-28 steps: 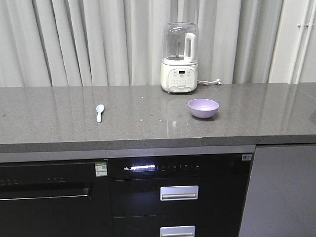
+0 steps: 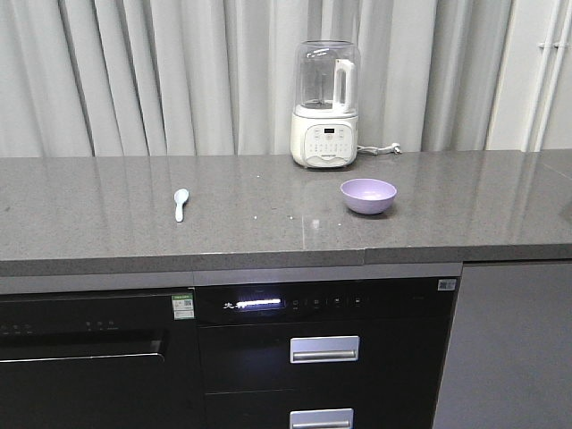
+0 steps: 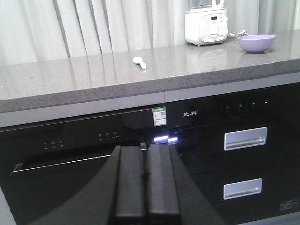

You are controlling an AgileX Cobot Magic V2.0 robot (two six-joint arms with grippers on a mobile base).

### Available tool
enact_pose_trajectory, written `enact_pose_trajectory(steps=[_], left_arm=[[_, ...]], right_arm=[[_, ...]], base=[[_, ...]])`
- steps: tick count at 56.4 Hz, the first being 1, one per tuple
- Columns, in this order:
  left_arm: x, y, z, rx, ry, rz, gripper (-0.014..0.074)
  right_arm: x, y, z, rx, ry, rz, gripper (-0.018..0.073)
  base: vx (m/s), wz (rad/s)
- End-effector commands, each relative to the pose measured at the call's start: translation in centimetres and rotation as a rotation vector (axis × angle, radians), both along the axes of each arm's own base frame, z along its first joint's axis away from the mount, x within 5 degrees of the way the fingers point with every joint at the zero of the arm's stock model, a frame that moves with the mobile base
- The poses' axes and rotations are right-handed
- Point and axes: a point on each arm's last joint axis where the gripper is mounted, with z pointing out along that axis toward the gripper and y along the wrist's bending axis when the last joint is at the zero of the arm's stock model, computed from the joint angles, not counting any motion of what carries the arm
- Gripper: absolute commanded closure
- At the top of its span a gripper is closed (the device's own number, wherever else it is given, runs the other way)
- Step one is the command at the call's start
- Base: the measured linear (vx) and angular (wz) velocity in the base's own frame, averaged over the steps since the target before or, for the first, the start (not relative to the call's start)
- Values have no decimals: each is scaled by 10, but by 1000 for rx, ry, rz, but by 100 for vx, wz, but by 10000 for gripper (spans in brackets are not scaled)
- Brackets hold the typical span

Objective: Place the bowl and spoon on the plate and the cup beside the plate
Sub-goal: 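Drive the base toward the counter with the spoon and lavender bowl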

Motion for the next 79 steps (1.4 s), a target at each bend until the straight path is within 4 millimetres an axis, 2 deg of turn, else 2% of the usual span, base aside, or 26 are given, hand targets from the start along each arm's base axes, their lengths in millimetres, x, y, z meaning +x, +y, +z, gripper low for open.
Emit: enact_pose_trajectory(steps=[1, 39, 79], left_arm=[[-3, 0, 17, -22, -117, 0, 599], [-3, 0, 17, -22, -117, 0, 599], [-3, 0, 17, -22, -117, 0, 599]], right_arm=[[0, 0, 6, -17, -84, -7, 568], [0, 0, 6, -17, -84, -7, 568], [0, 0, 6, -17, -84, -7, 568]], base=[[0, 0], [4, -2], [25, 1]])
